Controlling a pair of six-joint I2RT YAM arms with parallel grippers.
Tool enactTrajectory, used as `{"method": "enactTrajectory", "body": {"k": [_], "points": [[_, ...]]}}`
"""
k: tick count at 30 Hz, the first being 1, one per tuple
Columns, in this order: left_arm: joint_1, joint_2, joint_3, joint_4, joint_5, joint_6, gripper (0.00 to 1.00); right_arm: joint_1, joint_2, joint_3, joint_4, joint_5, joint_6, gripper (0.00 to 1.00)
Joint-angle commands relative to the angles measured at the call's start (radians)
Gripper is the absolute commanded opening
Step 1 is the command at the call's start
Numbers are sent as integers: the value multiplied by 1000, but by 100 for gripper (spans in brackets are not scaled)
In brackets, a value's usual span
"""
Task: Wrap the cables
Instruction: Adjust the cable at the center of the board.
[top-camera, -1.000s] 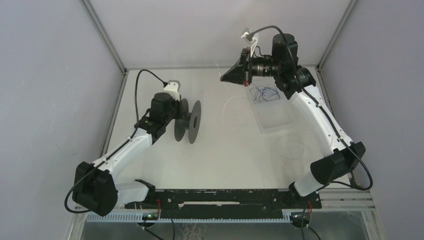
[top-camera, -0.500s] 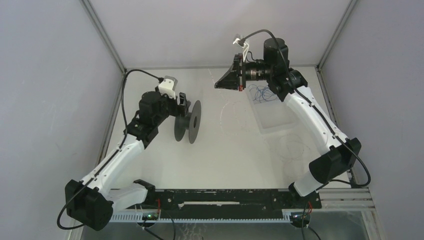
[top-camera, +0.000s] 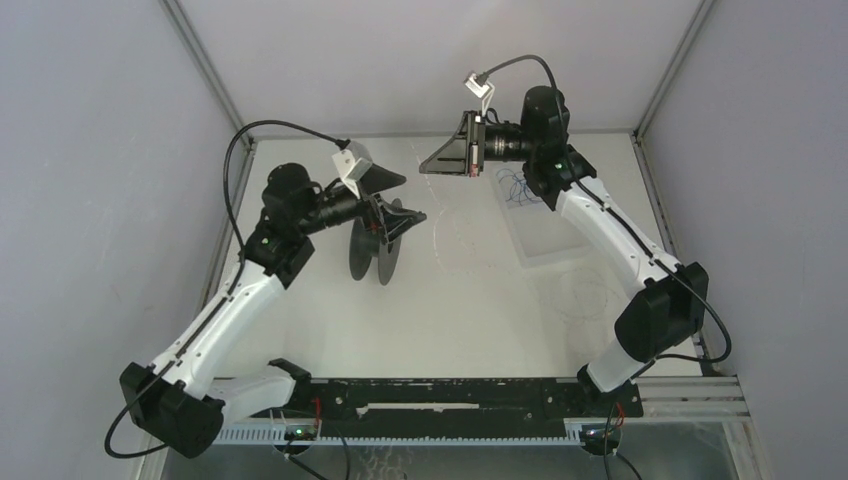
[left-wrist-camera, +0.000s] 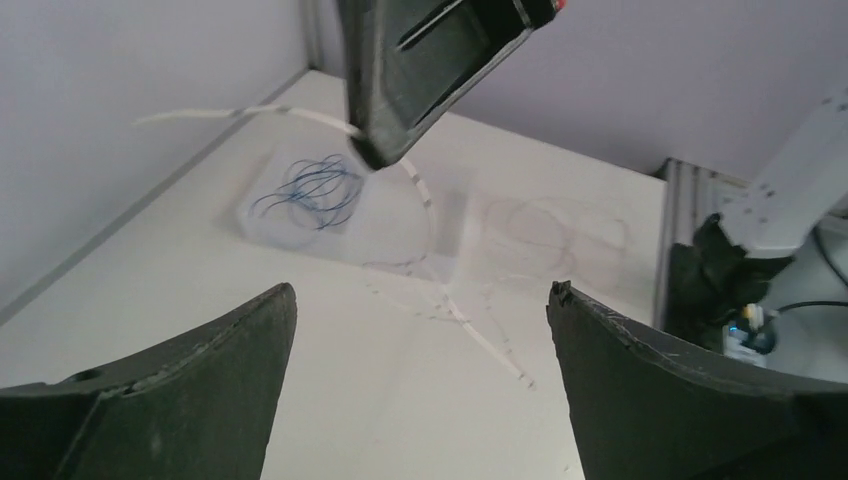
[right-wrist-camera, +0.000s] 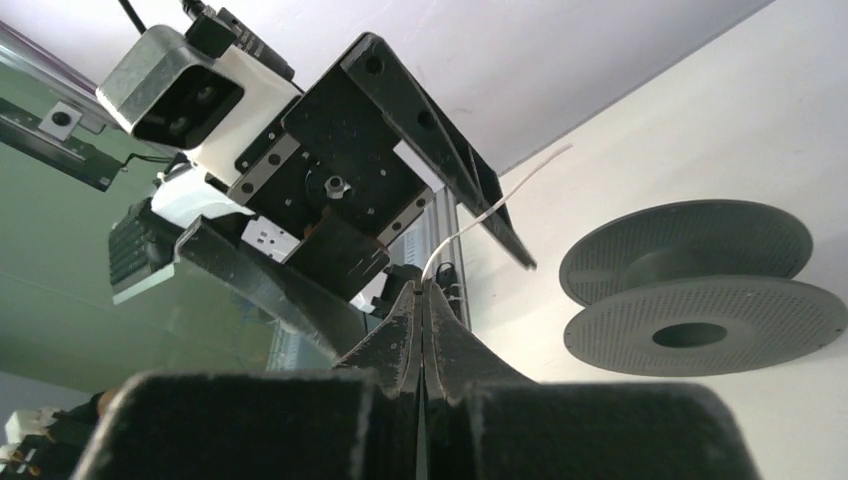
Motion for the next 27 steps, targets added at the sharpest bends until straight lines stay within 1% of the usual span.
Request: {"method": "enactTrajectory", "body": {"k": [1, 4, 8, 11, 13, 17, 20, 22, 23, 24, 25, 26, 27], "points": [[-24, 53, 44, 165, 106, -150, 97, 8, -36, -33, 198, -14, 172, 0], [-37, 91, 42, 249, 103, -229, 94, 12, -39, -44, 229, -15, 214, 0], [-39, 155, 77, 285, 79, -297, 84, 19, -37, -62, 302, -27, 279, 0], [-39, 178, 80, 323, 91, -335, 69, 20, -39, -63, 308, -25, 290, 0], [-75, 187, 69, 356, 105, -358, 60, 19, -38, -63, 307, -23, 293, 0], [-89, 203, 64, 393, 126, -386, 31, 18, -35, -72, 324, -25, 307, 0], [-88, 199, 68, 390, 125, -383, 2, 8, -44, -91, 330, -23, 309, 0], [-84, 188, 71, 357, 112, -375, 0, -15, -56, -103, 315, -18, 288, 0], [-78, 180, 74, 331, 89, -371, 0, -35, -66, -107, 287, -9, 261, 7], [-69, 167, 78, 300, 51, -371, 0, -62, -81, -112, 235, 5, 222, 18], [-57, 147, 83, 269, 7, -382, 0, -91, -106, -119, 184, 22, 165, 28], [-53, 133, 87, 244, -37, -400, 0, -119, -129, -126, 114, 37, 89, 35], [-15, 122, 98, 225, -67, -422, 0, -140, -156, -135, 32, 76, -13, 42]]}}
